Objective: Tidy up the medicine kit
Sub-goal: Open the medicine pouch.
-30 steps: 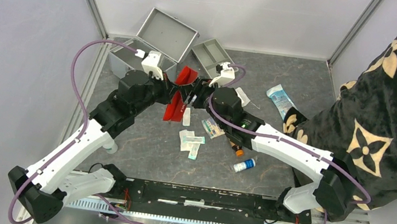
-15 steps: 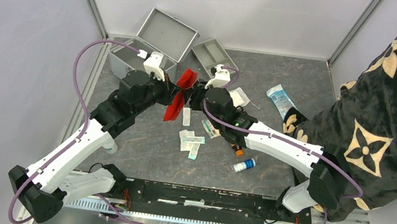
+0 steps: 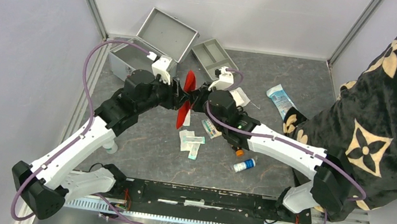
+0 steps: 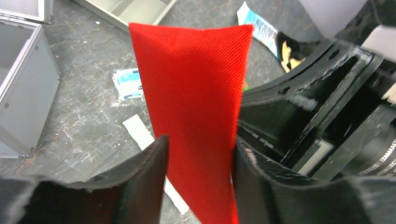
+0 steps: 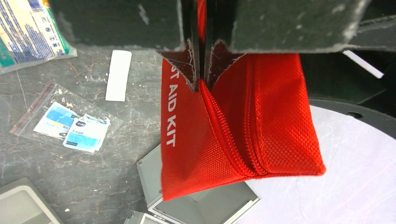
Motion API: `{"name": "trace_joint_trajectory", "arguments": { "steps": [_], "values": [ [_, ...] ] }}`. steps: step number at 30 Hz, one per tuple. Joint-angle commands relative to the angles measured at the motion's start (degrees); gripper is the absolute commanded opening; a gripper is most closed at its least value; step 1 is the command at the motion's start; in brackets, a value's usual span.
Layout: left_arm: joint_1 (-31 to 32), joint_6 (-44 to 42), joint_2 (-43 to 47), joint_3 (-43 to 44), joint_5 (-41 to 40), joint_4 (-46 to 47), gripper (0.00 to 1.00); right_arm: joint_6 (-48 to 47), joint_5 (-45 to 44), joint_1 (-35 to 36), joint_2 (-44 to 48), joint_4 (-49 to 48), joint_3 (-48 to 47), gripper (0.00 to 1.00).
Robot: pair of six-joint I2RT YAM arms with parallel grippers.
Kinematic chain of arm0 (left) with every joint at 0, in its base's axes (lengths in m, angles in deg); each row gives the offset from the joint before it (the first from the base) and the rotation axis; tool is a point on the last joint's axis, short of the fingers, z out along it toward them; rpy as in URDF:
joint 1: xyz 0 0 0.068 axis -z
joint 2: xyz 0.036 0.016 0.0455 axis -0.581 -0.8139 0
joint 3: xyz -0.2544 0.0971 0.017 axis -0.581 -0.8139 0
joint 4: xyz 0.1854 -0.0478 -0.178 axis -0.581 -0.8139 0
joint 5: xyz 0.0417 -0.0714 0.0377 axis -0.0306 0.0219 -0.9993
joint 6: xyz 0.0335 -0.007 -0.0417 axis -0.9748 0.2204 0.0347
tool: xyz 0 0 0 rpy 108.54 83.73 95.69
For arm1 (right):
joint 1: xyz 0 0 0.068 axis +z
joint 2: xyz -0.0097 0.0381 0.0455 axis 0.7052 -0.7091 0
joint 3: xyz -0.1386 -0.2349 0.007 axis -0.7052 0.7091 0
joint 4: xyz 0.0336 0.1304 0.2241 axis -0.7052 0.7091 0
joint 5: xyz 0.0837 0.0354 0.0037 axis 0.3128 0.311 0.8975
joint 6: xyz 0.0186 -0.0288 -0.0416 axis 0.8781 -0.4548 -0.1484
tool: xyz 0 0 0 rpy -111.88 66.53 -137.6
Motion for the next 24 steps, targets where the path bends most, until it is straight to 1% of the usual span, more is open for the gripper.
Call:
{"name": "trace_joint_trajectory", "arguments": {
  "steps": [1,3,5,7,8,10,14,18,20,21,23,24],
  "values": [
    [0.21,-0.51,0.44,1.77,4.57,0.34,0.64,4.68,-1.4,-1.58,4.39,-3.8,2.62,0.0],
    [0.18,-0.12,1.91,1.51,4.78,1.3,0.72,6.95,-0.96,-3.4,5.5,-3.97,4.36,0.0],
    [0.17,-0.08,3.96,0.88,4.45,2.73,0.76,9.58,-0.83,-5.08,7.13,-4.22,6.11,0.0],
    [0.16,-0.27,6.56,-0.62,3.79,4.92,0.82,13.21,-1.65,-6.56,8.15,-2.06,6.51,0.0],
    [0.17,-0.4,8.05,-1.68,3.23,6.41,0.87,15.08,-1.42,-7.43,8.5,-0.54,6.29,0.0],
    [0.15,0.3,11.56,-4.8,0.77,9.91,0.99,19.46,-0.99,-9.2,9.64,2.12,6.26,0.0],
    [0.21,-0.33,14.95,-8.12,-1.93,13.53,1.0,24.57,0.35,-11.37,13.09,2.26,7.82,0.0],
    [0.2,-3.93,14.65,-7.84,0.03,13.89,1.0,28.94,-1.5,-12.55,16.42,3.93,8.62,0.0],
    [0.15,-6.54,15.24,-9.07,3.77,16.1,1.0,31.28,-0.09,-13.36,17.4,4.1,8.95,0.0],
    [0.18,-8.67,16.23,-10.6,6.87,19.0,1.0,32.11,1.13,-13.96,17.57,3.89,8.86,0.0],
    [0.22,-15.24,19.09,-15.12,13.29,25.57,1.0,33.97,4.61,-14.82,17.64,3.78,8.61,0.0],
    [0.19,-19.8,20.47,-16.95,16.16,26.76,1.0,34.64,5.91,-15.04,17.67,3.6,8.53,0.0]
  ]
}}
